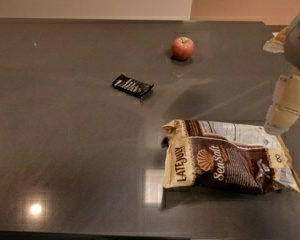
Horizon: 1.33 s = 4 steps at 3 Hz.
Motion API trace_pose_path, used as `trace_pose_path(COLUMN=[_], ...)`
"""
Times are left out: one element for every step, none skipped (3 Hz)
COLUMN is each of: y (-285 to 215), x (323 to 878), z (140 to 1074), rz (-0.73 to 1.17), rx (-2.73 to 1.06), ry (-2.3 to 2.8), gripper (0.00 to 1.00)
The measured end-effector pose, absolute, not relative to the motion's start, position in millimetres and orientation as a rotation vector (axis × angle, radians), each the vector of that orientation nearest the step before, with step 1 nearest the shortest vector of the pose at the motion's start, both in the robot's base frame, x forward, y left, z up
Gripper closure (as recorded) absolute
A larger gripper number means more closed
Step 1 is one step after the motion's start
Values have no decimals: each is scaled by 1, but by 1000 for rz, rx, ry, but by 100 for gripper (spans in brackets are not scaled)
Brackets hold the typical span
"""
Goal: Move rxbar chocolate near brown chip bag
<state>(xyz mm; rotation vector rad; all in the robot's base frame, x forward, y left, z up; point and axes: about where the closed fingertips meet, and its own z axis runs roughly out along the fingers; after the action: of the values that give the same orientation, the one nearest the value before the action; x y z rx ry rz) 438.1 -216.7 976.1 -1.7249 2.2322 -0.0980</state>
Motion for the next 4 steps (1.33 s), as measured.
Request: trace_pose_path(y=[-217, -213, -201, -181], x=[438, 444, 463, 488], z=[976, 979, 980, 981], rz=[-98, -85, -64, -39], rx=[-1725, -1720, -1725, -1737], ry=[2232, 2218, 2194, 2166], gripper=[0, 0, 0, 0])
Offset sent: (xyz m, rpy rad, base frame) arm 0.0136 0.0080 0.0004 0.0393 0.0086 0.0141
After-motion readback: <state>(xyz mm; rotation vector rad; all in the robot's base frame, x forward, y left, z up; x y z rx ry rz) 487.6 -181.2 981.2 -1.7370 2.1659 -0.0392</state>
